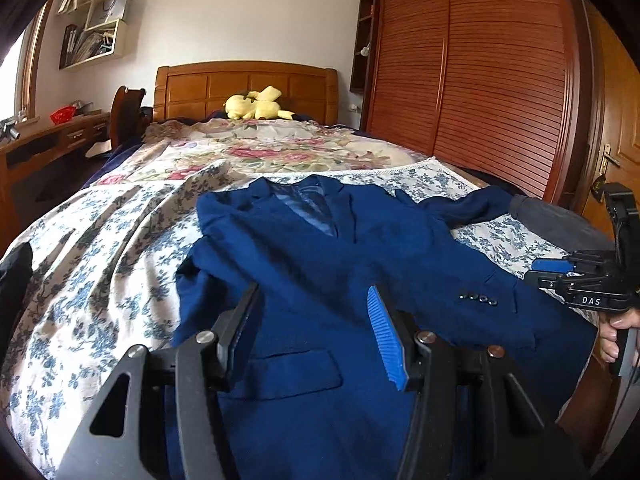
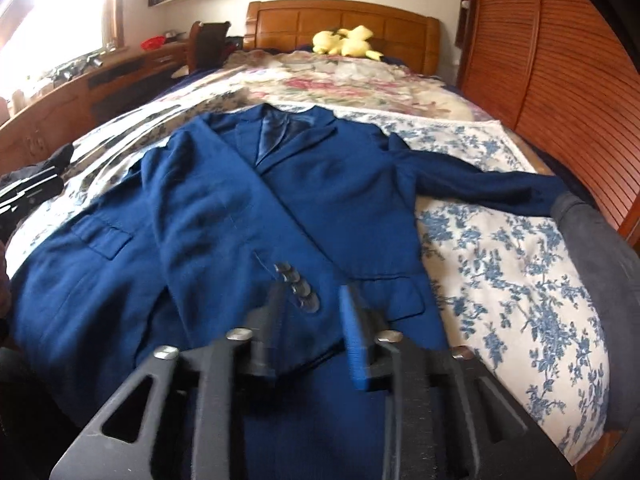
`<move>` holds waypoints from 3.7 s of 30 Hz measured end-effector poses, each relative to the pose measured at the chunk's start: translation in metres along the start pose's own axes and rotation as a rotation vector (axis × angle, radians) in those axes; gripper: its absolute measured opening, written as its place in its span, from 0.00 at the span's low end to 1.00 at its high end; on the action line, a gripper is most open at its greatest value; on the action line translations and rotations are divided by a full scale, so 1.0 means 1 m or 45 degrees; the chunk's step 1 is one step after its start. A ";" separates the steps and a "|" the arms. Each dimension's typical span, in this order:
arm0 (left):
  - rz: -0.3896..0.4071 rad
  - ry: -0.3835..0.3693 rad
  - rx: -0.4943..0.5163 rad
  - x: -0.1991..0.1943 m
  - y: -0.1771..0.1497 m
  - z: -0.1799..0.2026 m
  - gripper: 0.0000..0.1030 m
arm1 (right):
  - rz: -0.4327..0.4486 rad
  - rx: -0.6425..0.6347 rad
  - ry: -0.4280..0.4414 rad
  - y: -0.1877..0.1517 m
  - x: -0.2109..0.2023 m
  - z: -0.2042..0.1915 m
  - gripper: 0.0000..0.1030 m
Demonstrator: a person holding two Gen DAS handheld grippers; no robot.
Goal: Fold large clothes
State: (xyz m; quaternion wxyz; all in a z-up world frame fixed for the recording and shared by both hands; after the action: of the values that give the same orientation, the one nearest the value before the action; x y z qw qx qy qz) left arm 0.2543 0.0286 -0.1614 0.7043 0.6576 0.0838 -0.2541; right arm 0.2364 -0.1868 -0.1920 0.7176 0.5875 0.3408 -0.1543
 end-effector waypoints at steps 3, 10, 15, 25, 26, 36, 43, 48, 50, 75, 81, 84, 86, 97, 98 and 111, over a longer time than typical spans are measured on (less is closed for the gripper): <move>0.002 -0.011 0.004 0.007 0.002 0.009 0.51 | 0.017 -0.024 0.007 0.004 0.000 0.002 0.37; -0.027 -0.046 0.002 0.028 0.001 0.028 0.51 | -0.018 -0.065 0.055 0.011 0.028 0.002 0.40; -0.073 -0.081 -0.018 0.044 0.000 0.039 0.51 | -0.106 -0.067 0.076 0.000 0.059 0.009 0.40; -0.080 -0.115 0.015 0.070 0.004 0.065 0.51 | -0.135 -0.015 0.138 -0.020 0.083 0.017 0.46; -0.080 -0.115 0.015 0.071 0.005 0.065 0.51 | -0.133 -0.012 0.142 -0.020 0.083 0.017 0.46; -0.100 -0.110 0.060 0.094 0.004 0.082 0.51 | -0.097 -0.017 0.149 -0.002 0.066 0.030 0.47; -0.117 -0.112 0.055 0.103 0.004 0.084 0.51 | -0.020 0.008 0.055 0.037 0.061 0.093 0.65; -0.124 -0.114 0.052 0.105 0.003 0.085 0.51 | -0.012 0.053 -0.051 0.061 0.076 0.152 0.65; -0.130 -0.115 0.051 0.107 0.003 0.085 0.51 | -0.016 0.081 -0.093 0.070 0.087 0.177 0.65; -0.170 -0.111 0.073 0.117 -0.004 0.090 0.51 | -0.216 0.637 -0.295 0.066 0.192 0.343 0.73; -0.172 -0.108 0.074 0.117 -0.004 0.090 0.51 | -0.193 0.679 -0.306 0.065 0.197 0.347 0.73; -0.179 -0.106 0.079 0.118 -0.005 0.091 0.51 | -0.157 0.718 -0.277 0.070 0.200 0.351 0.63; -0.181 -0.104 0.083 0.118 -0.006 0.091 0.51 | -0.149 0.713 -0.271 0.077 0.204 0.352 0.25; -0.170 -0.098 0.094 0.115 -0.005 0.091 0.51 | 0.100 0.320 -0.180 0.149 0.137 0.275 0.01; -0.170 -0.098 0.095 0.116 -0.006 0.091 0.51 | 0.114 0.287 -0.148 0.153 0.130 0.263 0.01; -0.171 -0.096 0.099 0.115 -0.005 0.091 0.51 | 0.063 0.013 0.195 0.132 0.095 0.122 0.01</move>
State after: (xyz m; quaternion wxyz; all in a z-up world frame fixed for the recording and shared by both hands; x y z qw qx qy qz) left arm 0.3306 -0.0880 -0.2071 0.6624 0.6672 0.0911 -0.3285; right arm 0.4249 -0.2510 -0.1486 0.6899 0.6096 0.3792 -0.0928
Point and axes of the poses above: each gripper's, at about its wrist camera, not at the fingertips, and x roughly the way its jaws point, z to its right, y to its top, the point moved 6 cm from there along x, roughly the way its jaws point, and after that the axes turned 1 degree about z, right-handed, at the moved point
